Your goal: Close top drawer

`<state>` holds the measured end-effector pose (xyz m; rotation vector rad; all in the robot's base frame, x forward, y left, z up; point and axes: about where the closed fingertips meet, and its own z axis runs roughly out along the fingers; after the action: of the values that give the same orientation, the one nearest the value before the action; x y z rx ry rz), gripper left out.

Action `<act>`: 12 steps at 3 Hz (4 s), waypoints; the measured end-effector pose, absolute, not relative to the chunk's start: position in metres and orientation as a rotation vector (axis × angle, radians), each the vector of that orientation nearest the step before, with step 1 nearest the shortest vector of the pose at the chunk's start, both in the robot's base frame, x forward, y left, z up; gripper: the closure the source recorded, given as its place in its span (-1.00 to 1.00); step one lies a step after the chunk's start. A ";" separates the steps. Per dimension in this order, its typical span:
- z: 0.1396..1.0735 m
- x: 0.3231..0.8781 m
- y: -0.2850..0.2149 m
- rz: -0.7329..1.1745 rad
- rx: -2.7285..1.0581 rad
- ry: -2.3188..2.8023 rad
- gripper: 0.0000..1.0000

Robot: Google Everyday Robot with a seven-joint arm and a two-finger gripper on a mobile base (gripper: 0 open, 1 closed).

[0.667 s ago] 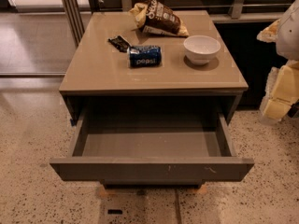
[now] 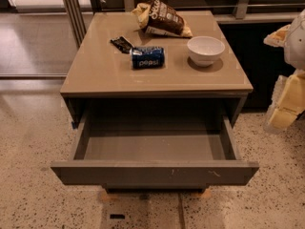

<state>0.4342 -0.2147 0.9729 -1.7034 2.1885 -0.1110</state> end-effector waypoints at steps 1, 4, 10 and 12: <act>0.911 0.425 -0.220 0.039 -1.645 2.174 -1.00; 0.754 0.423 -0.202 0.456 -1.300 2.184 -0.22; 0.635 0.395 -0.211 0.358 -1.060 2.162 1.00; 0.623 0.461 -0.201 0.297 -1.127 2.070 1.00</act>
Offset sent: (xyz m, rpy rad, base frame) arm -0.0062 0.0149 -0.2571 0.6702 0.0681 -0.1937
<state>0.4613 -0.2013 0.6230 -1.1271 2.0704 0.2972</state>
